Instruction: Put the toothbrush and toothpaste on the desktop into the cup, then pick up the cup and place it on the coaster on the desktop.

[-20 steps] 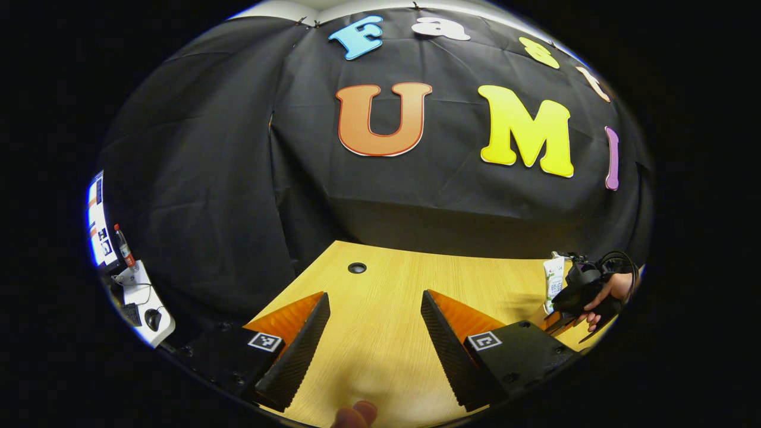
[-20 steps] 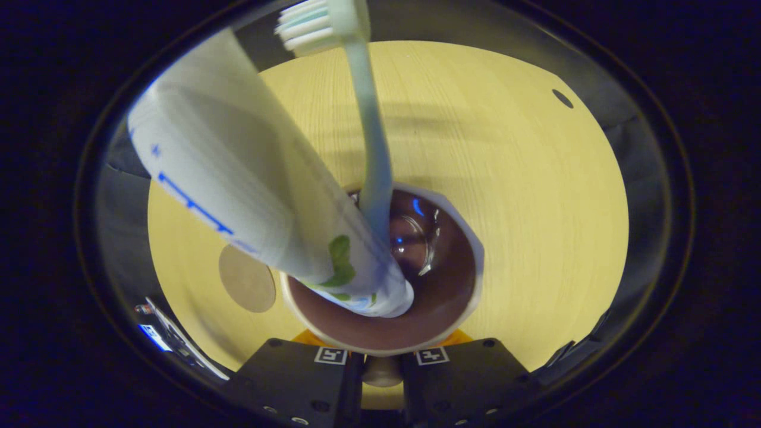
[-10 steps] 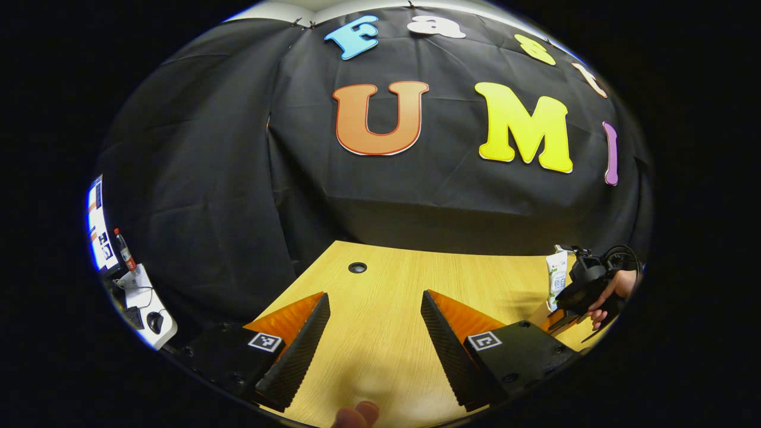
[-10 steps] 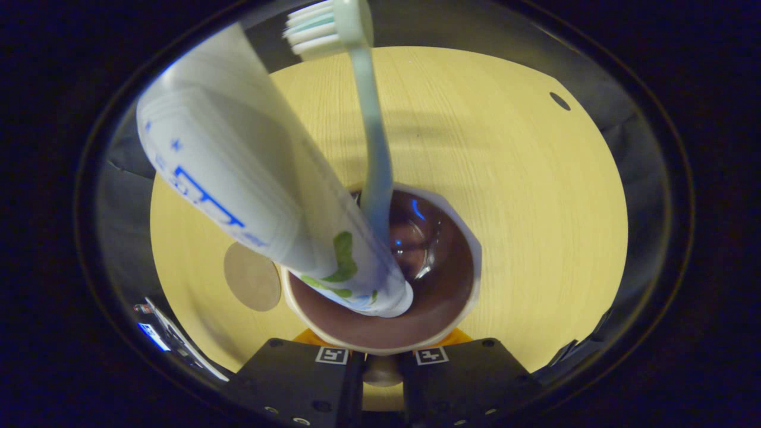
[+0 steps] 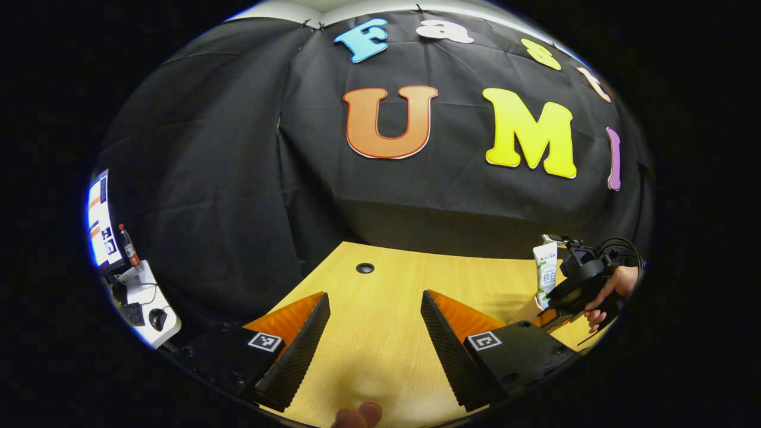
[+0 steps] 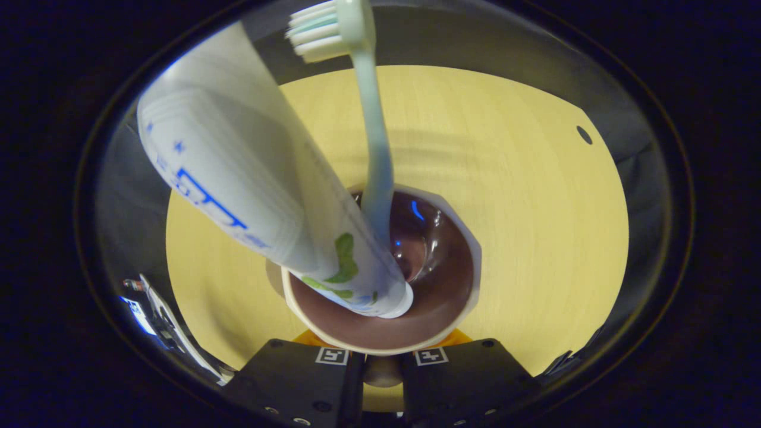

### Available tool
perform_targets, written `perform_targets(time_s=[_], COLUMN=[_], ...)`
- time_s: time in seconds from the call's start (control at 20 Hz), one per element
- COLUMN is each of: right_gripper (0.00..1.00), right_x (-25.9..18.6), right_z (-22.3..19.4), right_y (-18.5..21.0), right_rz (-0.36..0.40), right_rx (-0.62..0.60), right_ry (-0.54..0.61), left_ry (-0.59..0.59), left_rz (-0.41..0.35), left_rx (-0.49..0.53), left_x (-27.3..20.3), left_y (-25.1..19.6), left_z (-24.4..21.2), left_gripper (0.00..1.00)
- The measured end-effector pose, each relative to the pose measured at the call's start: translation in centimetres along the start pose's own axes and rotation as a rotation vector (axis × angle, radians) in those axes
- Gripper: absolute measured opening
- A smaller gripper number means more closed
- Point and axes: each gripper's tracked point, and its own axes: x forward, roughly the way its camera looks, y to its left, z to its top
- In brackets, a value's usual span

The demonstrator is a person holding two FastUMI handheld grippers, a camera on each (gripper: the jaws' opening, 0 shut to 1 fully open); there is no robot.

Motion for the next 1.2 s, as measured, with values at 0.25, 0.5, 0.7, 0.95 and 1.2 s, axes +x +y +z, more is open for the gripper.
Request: perform_targets(time_s=[0.25, 0.5, 0.7, 0.95, 1.2], right_gripper=[0.24, 0.26, 0.24, 0.24, 0.28], right_x=[0.3, 1.2, 1.7, 2.0, 2.5], right_z=[-1.0, -1.8, -2.4, -2.4, -2.1], right_y=[4.3, 6.8, 7.9, 7.7, 8.1], right_rz=[0.016, 0.002, -0.004, -0.048, -0.046], right_rx=[-0.086, -0.149, -0.17, -0.19, -0.198], right_ry=[0.019, 0.04, 0.073, 0.098, 0.085], left_ry=[-0.009, -0.006, -0.009, -0.019, -0.033], left_rz=[0.02, 0.046, 0.065, 0.078, 0.062], left_rx=[-0.012, -0.019, -0.018, -0.024, -0.033], left_x=[-1.2, -1.7, -2.1, -2.5, -2.4], left_y=[1.8, 3.8, 5.1, 6.2, 5.6], left_z=[0.0, -0.3, -0.2, 0.2, 0.8], left_gripper=[0.97, 0.97, 0.98, 0.97, 0.97])
